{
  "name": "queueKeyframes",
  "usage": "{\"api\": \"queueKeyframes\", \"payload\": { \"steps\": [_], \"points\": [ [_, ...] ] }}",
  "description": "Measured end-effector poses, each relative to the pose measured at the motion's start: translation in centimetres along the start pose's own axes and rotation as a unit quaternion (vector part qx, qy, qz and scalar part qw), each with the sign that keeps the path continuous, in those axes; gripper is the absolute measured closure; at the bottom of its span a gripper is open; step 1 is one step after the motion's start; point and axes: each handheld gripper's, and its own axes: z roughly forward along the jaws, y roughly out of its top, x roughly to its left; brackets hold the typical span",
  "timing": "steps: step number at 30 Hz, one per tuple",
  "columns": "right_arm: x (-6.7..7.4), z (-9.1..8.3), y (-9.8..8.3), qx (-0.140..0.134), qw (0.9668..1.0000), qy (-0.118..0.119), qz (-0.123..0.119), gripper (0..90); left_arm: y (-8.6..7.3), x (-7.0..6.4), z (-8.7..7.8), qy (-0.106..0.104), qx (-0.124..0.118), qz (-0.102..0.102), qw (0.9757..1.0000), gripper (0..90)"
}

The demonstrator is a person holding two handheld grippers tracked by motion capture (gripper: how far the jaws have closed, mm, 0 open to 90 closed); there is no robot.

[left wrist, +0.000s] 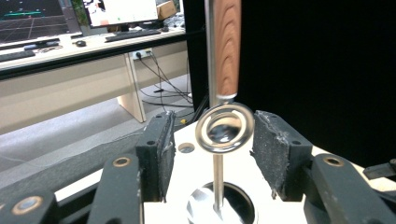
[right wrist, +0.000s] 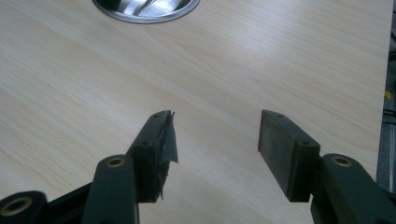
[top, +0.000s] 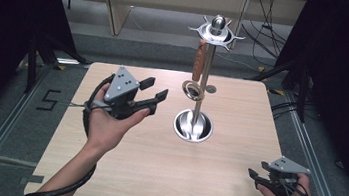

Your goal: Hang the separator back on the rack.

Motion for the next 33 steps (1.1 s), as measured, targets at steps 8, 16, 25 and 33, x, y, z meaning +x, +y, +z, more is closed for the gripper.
{"api": "queueKeyframes", "payload": {
  "steps": [8,16,25,33],
  "points": [
    [0.0,0.1,0.0,-0.005,1.0,0.0,0.0,45.3,-2.1,1.4,-2.1,0.012,0.005,-0.013,0.9998,46.0],
    [0.1,0.1,0.0,-0.002,1.0,0.0,-0.001,44.8,-4.8,2.9,-3.3,0.031,0.014,-0.014,0.9993,45.6],
    [0.3,0.0,0.0,0.004,0.9999,0.002,0.016,44.4,-9.6,4.2,-4.4,0.055,0.048,-0.029,0.9969,44.8],
    [0.0,0.2,0.0,-0.006,0.9999,-0.001,-0.01,44.0,-15.7,4.2,-4.7,0.092,0.083,-0.052,0.9909,44.1]
  ]
}}
